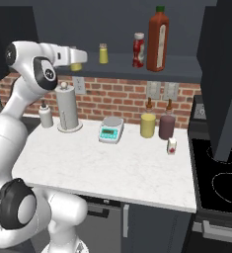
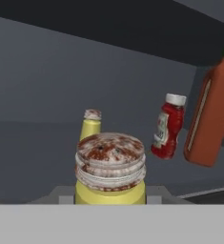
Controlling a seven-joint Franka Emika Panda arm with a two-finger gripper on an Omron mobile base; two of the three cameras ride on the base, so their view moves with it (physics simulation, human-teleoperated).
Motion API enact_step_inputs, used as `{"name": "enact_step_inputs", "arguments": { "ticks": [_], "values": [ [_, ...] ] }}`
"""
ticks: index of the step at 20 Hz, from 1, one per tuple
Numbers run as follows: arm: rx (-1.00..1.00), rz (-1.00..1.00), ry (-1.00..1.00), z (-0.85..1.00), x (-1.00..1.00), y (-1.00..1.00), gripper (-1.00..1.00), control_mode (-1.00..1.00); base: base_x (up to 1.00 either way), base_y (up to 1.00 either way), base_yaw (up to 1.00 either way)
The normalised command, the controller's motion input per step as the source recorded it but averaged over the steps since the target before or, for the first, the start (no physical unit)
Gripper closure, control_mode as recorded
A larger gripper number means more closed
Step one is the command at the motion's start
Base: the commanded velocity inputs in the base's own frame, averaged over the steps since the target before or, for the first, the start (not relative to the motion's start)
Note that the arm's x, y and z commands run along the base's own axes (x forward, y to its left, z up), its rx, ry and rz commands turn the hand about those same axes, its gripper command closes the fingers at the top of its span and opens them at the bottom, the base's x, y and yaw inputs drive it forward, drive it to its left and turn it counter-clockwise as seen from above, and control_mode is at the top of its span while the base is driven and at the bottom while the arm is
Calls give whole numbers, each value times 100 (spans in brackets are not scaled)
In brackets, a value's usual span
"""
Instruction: Put the shaker and condiment bottle from the counter next to their counterparts in the cabinet.
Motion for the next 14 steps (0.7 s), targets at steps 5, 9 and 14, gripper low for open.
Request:
{"name": "enact_step_inputs", "arguments": {
  "ticks": [5, 9, 14],
  "values": [
    [0, 3, 0, -16, 28, 1, 100, -100, 0, 0, 0],
    [0, 0, 0, -11, 35, 5, 100, -100, 0, 0, 0],
    [0, 0, 0, 0, 25, 4, 100, -100, 0, 0, 0]
  ]
}}
